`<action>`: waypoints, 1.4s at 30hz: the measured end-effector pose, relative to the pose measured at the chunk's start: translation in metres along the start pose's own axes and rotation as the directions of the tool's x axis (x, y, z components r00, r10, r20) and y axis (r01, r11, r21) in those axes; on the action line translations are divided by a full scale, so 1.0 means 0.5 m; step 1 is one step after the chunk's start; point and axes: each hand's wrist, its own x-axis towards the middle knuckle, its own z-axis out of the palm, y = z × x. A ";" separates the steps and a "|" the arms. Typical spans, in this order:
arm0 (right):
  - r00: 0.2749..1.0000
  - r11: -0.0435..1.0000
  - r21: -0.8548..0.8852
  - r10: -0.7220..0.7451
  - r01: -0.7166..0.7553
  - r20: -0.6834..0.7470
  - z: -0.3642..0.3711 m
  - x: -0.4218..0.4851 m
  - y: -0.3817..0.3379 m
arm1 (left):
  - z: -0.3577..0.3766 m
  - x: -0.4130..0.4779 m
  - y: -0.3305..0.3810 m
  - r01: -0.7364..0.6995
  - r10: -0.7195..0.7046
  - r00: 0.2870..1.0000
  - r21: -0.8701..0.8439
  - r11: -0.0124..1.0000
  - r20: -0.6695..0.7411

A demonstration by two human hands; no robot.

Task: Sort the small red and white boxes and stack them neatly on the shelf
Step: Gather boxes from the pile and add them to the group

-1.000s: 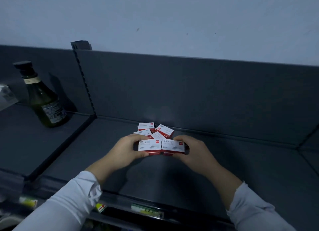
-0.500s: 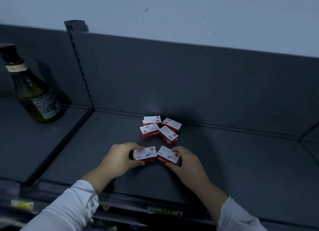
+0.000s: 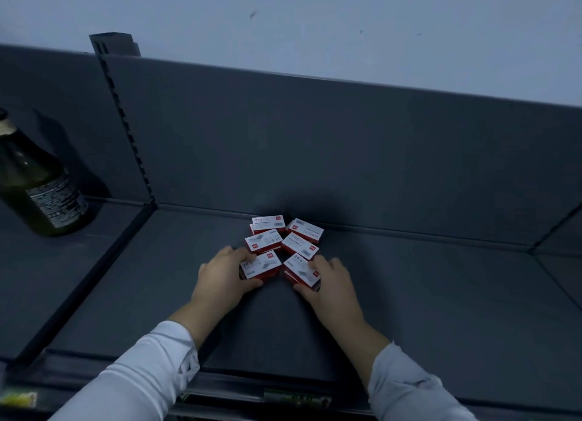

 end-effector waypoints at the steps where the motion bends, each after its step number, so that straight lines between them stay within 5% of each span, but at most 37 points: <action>1: 1.000 1.000 0.000 0.002 -0.002 0.000 -0.001 0.002 0.001 | 0.001 0.000 0.001 0.003 -0.003 1.000 -0.008 1.000 -0.001; 18: 0.994 0.999 0.026 0.033 -0.036 0.099 -0.023 0.009 0.001 | 0.000 0.000 0.022 0.054 -0.053 0.997 -0.028 0.998 0.054; 23: 0.993 0.998 0.020 -0.059 0.057 0.105 -0.057 -0.009 0.020 | -0.015 -0.006 0.031 0.053 -0.053 0.999 -0.067 0.996 0.003; 27: 0.991 0.989 -0.084 -0.119 0.125 0.064 -0.102 -0.013 0.032 | -0.036 -0.004 0.057 -0.035 0.030 0.998 -0.093 0.995 -0.053; 33: 0.988 0.936 -0.323 -0.117 0.142 0.096 -0.157 -0.020 0.041 | -0.036 -0.010 0.142 -0.275 0.266 0.948 0.032 0.961 0.177; 42: 0.999 0.926 -0.376 -0.011 0.028 0.047 -0.232 -0.072 0.110 | 0.023 0.001 0.271 -0.427 0.366 0.877 0.155 0.891 0.312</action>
